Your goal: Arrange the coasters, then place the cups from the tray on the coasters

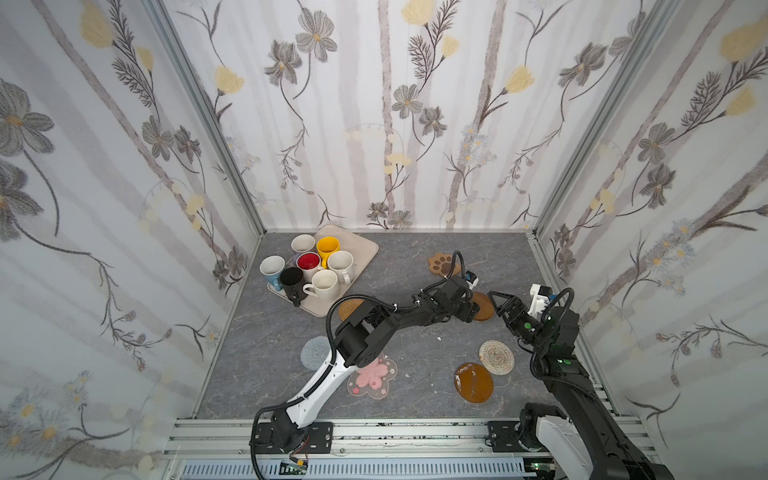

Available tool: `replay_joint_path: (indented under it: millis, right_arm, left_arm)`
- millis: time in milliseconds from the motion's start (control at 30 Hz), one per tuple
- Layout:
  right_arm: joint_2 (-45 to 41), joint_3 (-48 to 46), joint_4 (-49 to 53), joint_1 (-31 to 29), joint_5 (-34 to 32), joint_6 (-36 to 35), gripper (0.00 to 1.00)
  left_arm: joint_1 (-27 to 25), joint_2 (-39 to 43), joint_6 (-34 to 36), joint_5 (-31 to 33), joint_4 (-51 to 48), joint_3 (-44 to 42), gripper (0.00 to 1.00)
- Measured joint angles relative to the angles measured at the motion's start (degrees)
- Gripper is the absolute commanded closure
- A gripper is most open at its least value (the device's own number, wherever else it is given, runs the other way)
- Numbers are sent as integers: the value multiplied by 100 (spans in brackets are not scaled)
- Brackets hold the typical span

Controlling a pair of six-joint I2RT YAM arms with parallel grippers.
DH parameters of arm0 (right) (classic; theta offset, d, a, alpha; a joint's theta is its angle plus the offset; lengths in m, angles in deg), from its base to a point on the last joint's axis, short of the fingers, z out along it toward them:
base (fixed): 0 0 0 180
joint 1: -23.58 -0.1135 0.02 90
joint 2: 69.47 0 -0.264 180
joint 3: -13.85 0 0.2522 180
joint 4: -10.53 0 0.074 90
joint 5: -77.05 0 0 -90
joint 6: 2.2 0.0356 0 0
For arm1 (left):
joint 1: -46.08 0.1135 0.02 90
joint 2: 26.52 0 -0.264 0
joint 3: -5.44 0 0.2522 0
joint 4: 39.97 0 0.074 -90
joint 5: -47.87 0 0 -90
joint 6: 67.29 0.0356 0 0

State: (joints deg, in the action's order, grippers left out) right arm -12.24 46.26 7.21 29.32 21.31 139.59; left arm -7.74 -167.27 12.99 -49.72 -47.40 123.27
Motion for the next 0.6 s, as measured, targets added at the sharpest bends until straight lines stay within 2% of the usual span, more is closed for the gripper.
replay_joint_path:
  millis: [100, 267, 600]
  right_arm:
    - [35, -114, -7, 28, 28, 168, 1]
    - [481, -376, -212, 66, 157, 483, 1]
    - [1427, -643, -946, -33, 389, 872, 3]
  left_arm:
    - [-4, 203, -20, 11, -111, -63, 17]
    - [11, 1143, -68, 356, -142, -645, 11]
    - [203, 2896, -374, 990, -50, -2376, 8]
